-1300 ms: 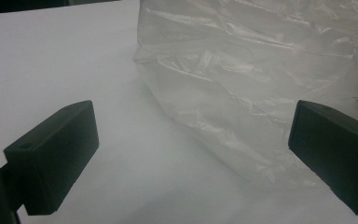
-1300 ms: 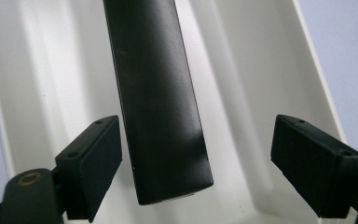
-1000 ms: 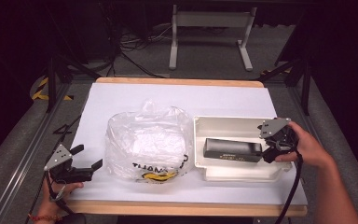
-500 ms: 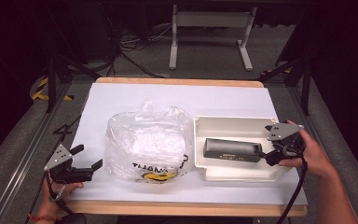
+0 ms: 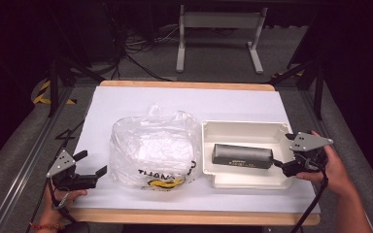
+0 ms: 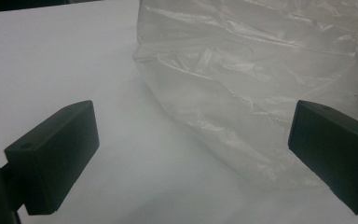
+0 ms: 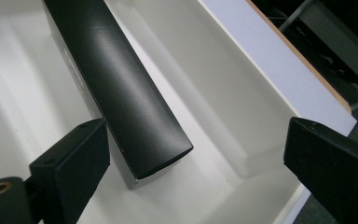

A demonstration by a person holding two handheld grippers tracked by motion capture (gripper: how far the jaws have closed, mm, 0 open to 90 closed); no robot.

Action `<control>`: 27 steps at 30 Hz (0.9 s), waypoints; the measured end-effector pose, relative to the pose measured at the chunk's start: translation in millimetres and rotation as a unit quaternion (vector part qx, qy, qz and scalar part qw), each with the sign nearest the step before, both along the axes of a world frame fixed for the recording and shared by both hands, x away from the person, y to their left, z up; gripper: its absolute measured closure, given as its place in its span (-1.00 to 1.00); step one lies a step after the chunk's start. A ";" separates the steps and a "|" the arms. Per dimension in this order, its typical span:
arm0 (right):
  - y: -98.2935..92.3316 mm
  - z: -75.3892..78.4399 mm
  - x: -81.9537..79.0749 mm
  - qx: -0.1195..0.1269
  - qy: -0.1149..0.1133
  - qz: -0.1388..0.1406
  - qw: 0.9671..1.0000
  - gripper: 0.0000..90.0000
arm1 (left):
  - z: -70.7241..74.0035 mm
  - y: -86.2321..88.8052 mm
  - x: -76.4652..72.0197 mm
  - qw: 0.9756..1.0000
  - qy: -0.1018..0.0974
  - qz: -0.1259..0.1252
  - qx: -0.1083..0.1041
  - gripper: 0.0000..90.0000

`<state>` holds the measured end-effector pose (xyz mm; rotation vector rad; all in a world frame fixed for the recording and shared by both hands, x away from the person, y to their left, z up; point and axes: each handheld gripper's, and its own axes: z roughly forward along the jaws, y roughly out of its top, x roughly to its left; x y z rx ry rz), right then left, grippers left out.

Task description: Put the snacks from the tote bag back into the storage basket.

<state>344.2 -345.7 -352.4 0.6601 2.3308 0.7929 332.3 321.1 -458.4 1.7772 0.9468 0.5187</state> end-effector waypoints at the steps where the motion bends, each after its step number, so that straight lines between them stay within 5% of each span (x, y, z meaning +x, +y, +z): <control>1: -1.3 -0.7 -1.3 0.004 0.001 -0.001 1.000 -0.83 | 0.0 -0.1 0.0 1.000 0.000 0.000 0.000 -0.94; 10: -14.8 -6.0 -17.9 0.040 -0.022 -0.015 0.999 -0.83 | 0.0 -0.1 0.1 1.000 0.001 0.003 -0.001 -0.94; 27: -29.7 -25.7 -36.8 0.061 -0.038 -0.061 0.996 -0.85 | 0.2 0.5 -0.5 1.000 0.000 0.002 -0.001 -0.94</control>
